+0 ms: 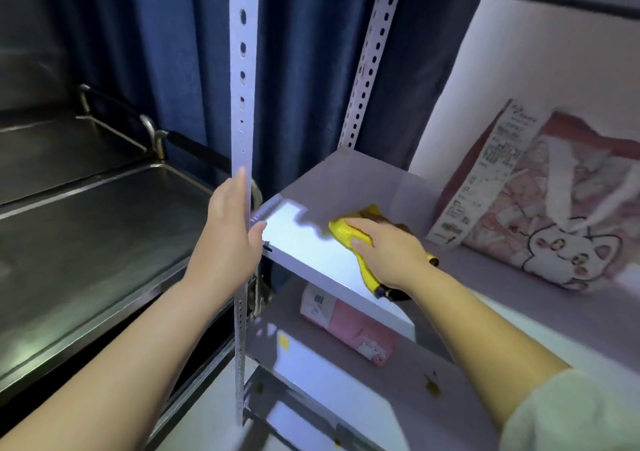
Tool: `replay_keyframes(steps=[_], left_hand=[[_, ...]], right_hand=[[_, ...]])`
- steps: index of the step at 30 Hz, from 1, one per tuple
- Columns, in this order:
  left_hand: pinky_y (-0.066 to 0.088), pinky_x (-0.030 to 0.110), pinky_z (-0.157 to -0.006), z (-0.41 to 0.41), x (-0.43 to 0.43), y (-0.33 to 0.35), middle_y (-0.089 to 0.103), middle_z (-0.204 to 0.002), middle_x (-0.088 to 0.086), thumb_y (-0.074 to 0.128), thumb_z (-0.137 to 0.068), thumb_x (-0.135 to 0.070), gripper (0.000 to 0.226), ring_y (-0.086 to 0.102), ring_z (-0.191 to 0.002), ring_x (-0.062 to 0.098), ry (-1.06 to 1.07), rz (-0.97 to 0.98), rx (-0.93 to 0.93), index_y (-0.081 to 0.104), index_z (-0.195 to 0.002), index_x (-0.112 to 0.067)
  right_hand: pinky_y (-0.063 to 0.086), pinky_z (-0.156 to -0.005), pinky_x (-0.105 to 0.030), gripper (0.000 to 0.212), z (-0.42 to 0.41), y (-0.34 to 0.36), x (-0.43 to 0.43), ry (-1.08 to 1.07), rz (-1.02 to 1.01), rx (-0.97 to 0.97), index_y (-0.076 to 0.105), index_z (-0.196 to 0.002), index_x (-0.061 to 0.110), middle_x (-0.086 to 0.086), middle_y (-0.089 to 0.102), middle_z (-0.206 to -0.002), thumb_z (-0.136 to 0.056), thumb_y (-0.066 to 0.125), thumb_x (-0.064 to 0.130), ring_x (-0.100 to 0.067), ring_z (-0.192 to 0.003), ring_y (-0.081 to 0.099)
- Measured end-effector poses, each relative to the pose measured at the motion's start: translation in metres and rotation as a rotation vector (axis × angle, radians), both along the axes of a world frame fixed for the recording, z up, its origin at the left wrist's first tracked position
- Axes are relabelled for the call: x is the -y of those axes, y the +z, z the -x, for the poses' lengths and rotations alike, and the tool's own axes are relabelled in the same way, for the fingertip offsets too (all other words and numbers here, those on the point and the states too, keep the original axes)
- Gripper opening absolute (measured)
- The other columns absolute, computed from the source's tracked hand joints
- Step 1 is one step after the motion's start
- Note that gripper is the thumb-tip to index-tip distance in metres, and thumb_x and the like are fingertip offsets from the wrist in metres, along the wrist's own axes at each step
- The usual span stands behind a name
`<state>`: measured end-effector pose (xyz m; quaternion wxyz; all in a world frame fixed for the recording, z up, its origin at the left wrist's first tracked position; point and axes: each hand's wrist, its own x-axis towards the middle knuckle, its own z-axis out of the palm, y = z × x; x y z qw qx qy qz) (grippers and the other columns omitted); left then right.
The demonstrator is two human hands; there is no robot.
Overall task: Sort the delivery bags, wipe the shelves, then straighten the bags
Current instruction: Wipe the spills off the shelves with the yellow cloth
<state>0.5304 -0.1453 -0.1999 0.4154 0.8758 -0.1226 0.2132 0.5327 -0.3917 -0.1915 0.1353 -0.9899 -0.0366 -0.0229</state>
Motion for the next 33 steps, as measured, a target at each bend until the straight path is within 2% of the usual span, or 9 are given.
replay_keyframes(steps=[2, 5, 11, 16, 19, 24, 29, 33], left_hand=[[0.02, 0.012, -0.096, 0.011, 0.002, -0.002, 0.024, -0.147, 0.011, 0.056, -0.088, -0.008, 0.067, 0.027, -0.13, 0.017, 0.004, -0.012, -0.007, 0.02, -0.145, -0.014], [0.03, 0.027, -0.1, 0.03, 0.003, -0.007, 0.026, -0.142, 0.011, 0.061, -0.087, -0.012, 0.062, 0.033, -0.129, 0.026, -0.01, -0.03, -0.013, 0.031, -0.141, -0.014], [0.043, 0.036, -0.093, 0.066, -0.003, -0.014, 0.033, -0.13, 0.003, 0.06, -0.087, -0.02, 0.047, 0.042, -0.118, 0.022, -0.126, -0.027, -0.029, 0.042, -0.13, -0.016], [0.04, 0.026, -0.081, 0.095, -0.006, -0.025, 0.04, -0.119, -0.007, 0.058, -0.089, -0.025, 0.039, 0.046, -0.105, 0.009, -0.239, -0.02, -0.037, 0.046, -0.126, -0.022], [0.042, 0.025, -0.074, 0.111, -0.003, -0.035, 0.042, -0.116, -0.011, 0.057, -0.089, -0.027, 0.036, 0.049, -0.098, 0.004, -0.31, -0.033, -0.069, 0.047, -0.124, -0.025], [0.044, 0.028, -0.08, 0.137, 0.008, -0.062, 0.046, -0.123, -0.009, 0.055, -0.091, -0.031, 0.034, 0.051, -0.096, 0.006, -0.459, -0.117, -0.168, 0.047, -0.124, -0.027], [0.048, 0.028, -0.074, 0.158, 0.024, -0.091, 0.047, -0.117, -0.013, 0.055, -0.091, -0.031, 0.03, 0.053, -0.088, -0.002, -0.529, -0.163, -0.306, 0.05, -0.121, -0.029], [0.048, 0.027, -0.077, 0.17, 0.044, -0.113, 0.05, -0.113, -0.013, 0.055, -0.091, -0.03, 0.027, 0.056, -0.089, 0.001, -0.584, -0.191, -0.41, 0.052, -0.117, -0.028]], right_hand=[[0.041, -0.095, -0.043, 0.038, 0.017, 0.002, -0.006, -0.042, 0.039, 0.021, 0.04, -0.135, 0.044, 0.006, 0.043, -0.143, -0.097, 0.039, 0.041, -0.032, -0.116, 0.048], [0.041, -0.094, -0.045, 0.034, 0.049, 0.006, -0.013, -0.083, -0.009, 0.053, 0.047, -0.13, 0.041, 0.007, 0.048, -0.139, -0.096, 0.043, 0.034, -0.033, -0.113, 0.05], [0.043, -0.092, -0.041, 0.031, 0.115, 0.005, -0.025, -0.136, -0.042, 0.184, 0.053, -0.125, 0.034, 0.01, 0.053, -0.134, -0.097, 0.044, 0.028, -0.024, -0.118, 0.051], [0.039, -0.089, -0.027, 0.03, 0.172, -0.006, -0.022, -0.246, -0.332, 0.341, 0.057, -0.123, 0.03, 0.007, 0.057, -0.129, -0.096, 0.047, 0.021, -0.015, -0.117, 0.052], [0.038, -0.095, -0.025, 0.031, 0.206, -0.023, -0.022, -0.306, -0.469, 0.397, 0.058, -0.123, 0.028, 0.007, 0.058, -0.128, -0.095, 0.049, 0.017, -0.012, -0.118, 0.051], [0.039, -0.092, -0.025, 0.03, 0.253, -0.06, -0.017, -0.408, -0.506, 0.31, 0.059, -0.122, 0.031, 0.01, 0.058, -0.126, -0.095, 0.05, 0.02, -0.009, -0.117, 0.052], [0.035, -0.092, -0.021, 0.029, 0.291, -0.099, -0.004, -0.516, -0.538, 0.208, 0.06, -0.12, 0.032, 0.015, 0.058, -0.124, -0.095, 0.05, 0.021, -0.006, -0.118, 0.05], [0.032, -0.102, -0.024, 0.029, 0.317, -0.127, 0.014, -0.59, -0.609, 0.118, 0.058, -0.122, 0.033, 0.02, 0.051, -0.129, -0.097, 0.047, 0.023, -0.003, -0.13, 0.04]])
